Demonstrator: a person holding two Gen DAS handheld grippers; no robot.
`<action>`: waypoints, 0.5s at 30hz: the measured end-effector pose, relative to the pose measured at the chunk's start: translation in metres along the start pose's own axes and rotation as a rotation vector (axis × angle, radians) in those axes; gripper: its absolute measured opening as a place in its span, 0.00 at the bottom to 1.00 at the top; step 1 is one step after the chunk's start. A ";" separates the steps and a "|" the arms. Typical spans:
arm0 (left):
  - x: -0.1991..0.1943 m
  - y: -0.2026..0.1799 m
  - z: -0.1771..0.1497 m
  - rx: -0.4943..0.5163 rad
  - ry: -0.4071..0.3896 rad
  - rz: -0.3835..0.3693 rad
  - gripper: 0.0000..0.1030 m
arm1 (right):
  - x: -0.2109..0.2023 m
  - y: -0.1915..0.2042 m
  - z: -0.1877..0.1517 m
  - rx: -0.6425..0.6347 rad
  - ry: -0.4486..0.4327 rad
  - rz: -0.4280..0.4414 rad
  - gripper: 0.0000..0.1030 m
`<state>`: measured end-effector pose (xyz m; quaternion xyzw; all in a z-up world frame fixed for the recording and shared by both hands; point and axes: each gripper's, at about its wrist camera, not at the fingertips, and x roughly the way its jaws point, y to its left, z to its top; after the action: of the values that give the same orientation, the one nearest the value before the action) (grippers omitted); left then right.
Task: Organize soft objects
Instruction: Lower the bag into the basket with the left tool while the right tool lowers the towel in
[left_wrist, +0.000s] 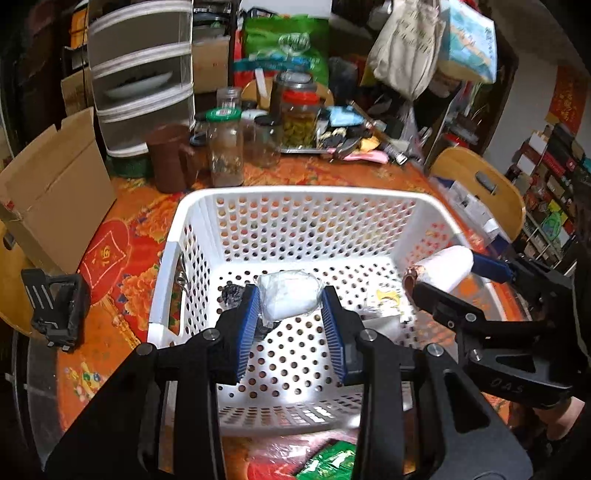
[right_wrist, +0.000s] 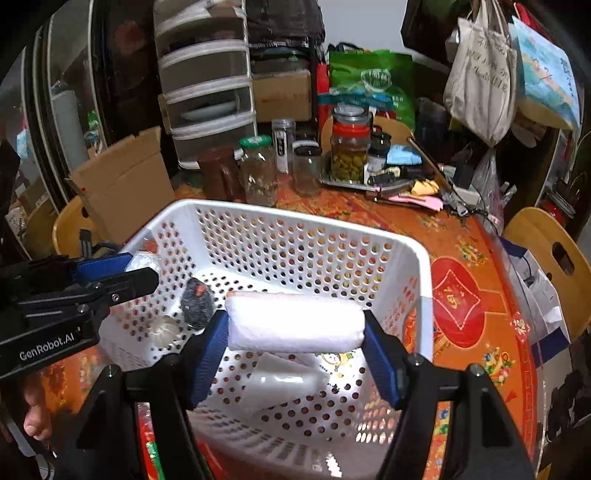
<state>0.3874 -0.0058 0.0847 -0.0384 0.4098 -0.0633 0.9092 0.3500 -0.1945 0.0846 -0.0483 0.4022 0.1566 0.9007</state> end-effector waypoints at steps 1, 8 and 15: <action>0.006 0.002 0.001 -0.004 0.008 0.006 0.31 | 0.005 -0.001 0.001 0.001 0.010 -0.002 0.68; 0.033 0.011 0.002 -0.031 0.060 0.022 0.31 | 0.031 -0.005 -0.001 0.002 0.065 -0.007 0.68; 0.046 0.009 -0.002 -0.027 0.084 0.019 0.31 | 0.036 -0.003 0.000 0.000 0.069 0.002 0.68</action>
<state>0.4170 -0.0032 0.0484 -0.0439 0.4489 -0.0508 0.8910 0.3733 -0.1884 0.0580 -0.0530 0.4332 0.1558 0.8861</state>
